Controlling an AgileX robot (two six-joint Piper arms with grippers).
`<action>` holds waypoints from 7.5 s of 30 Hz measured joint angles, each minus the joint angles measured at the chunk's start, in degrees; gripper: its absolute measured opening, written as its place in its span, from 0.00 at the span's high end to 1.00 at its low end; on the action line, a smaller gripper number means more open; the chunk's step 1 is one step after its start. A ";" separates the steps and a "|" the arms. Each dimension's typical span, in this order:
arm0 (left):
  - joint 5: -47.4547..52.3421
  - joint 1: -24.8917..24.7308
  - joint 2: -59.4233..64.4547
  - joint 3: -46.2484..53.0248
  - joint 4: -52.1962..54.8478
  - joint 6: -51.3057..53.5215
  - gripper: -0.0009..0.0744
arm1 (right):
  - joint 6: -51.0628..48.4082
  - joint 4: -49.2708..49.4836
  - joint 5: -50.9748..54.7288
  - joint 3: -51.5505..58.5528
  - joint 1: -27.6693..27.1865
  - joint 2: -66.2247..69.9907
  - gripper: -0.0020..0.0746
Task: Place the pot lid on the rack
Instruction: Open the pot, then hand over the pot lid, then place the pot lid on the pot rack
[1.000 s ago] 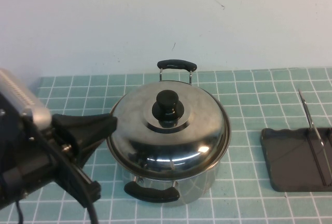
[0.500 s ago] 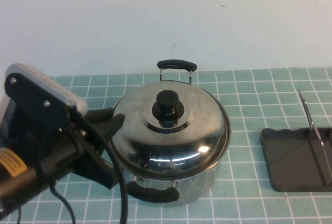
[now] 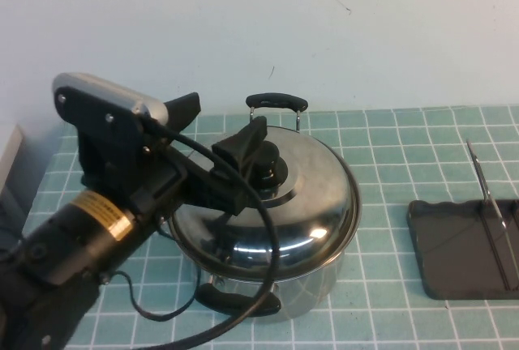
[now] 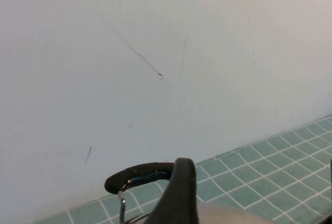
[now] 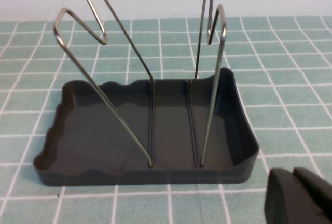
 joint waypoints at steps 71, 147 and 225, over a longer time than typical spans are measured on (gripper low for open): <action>-28.52 -0.11 15.38 -4.59 12.50 -40.67 0.54 | -40.87 91.05 -2.93 -2.91 0.00 3.83 0.98; -29.81 2.32 14.94 -8.17 25.97 -39.27 0.33 | -79.94 100.47 41.20 -47.49 0.25 69.65 0.94; 12.39 19.52 -15.73 -2.10 87.97 -76.22 0.99 | -69.76 69.51 8.75 -41.69 0.25 50.66 0.70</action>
